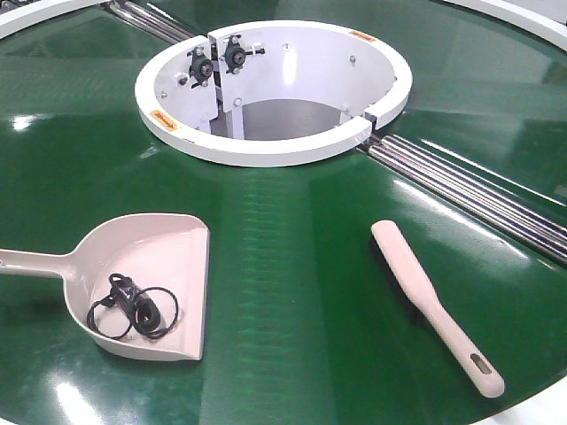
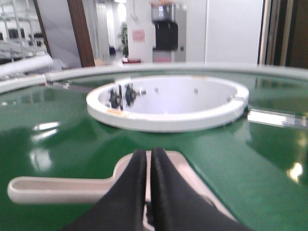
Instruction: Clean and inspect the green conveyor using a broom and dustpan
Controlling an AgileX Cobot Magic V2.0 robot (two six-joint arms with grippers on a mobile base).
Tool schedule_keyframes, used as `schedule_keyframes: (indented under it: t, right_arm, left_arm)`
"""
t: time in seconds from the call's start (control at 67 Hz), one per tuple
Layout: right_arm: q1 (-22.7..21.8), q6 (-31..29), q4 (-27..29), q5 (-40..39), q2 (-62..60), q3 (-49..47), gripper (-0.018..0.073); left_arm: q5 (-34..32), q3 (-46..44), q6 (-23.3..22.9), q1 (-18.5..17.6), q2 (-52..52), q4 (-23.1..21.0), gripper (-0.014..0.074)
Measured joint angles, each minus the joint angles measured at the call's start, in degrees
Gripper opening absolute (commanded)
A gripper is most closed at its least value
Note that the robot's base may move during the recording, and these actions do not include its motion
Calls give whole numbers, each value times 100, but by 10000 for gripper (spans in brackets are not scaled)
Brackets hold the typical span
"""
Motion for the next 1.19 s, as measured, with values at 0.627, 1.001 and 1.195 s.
schedule_keyframes:
  t: [0.627, 1.001, 1.195]
  right_arm:
    - [0, 0, 0, 6, 0, 0, -10]
    - [0, 0, 0, 6, 0, 0, -10]
    - [0, 0, 0, 6, 0, 0, -10]
  left_arm:
    - [493, 10, -340, 155, -179, 142, -7]
    - [526, 10, -344, 155, -179, 142, -7]
    - [526, 10, -344, 155, -179, 142, -7]
